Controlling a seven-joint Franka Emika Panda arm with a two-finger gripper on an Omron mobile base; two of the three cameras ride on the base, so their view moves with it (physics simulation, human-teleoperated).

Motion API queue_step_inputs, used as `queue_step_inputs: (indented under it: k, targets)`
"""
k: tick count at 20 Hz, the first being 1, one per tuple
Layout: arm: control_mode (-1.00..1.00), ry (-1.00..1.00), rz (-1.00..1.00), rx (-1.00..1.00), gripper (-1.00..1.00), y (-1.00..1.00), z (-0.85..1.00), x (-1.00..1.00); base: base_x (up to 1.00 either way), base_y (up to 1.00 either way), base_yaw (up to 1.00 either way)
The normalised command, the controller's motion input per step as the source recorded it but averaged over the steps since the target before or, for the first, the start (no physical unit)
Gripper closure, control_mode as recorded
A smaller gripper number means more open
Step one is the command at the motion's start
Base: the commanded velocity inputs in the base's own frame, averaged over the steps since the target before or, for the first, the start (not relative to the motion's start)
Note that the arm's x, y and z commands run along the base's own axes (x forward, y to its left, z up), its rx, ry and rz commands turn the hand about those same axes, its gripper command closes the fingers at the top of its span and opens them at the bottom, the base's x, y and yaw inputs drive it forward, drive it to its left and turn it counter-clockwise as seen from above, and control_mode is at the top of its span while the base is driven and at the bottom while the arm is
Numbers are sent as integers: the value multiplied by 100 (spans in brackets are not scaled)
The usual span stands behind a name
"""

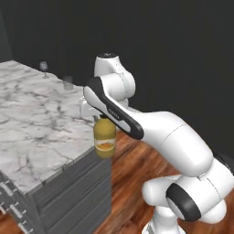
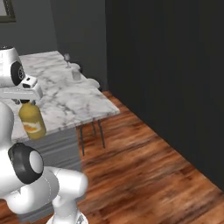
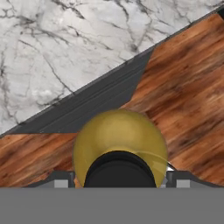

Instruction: There is a wine glass and glass cup on the dining counter. Place the wine bottle next to the wine glass and the juice bottle next to the glass cup.

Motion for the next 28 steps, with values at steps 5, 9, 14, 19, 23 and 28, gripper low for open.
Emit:
queue_step_inputs:
  k: [5, 9, 14, 19, 23, 28]
  targets:
    - [100, 0, 0, 0, 100, 0, 0, 0, 53, -31, 30]
    - [100, 0, 0, 0, 100, 0, 0, 0, 53, -34, 28]
    - [100, 0, 0, 0, 100, 0, 0, 0, 47, -42, 22]
    - [100, 0, 0, 0, 100, 0, 0, 0, 44, -46, 18]
    - [100, 0, 0, 0, 100, 0, 0, 0, 44, -46, 18]
    - [100, 0, 0, 0, 100, 0, 0, 0, 43, -42, 24]
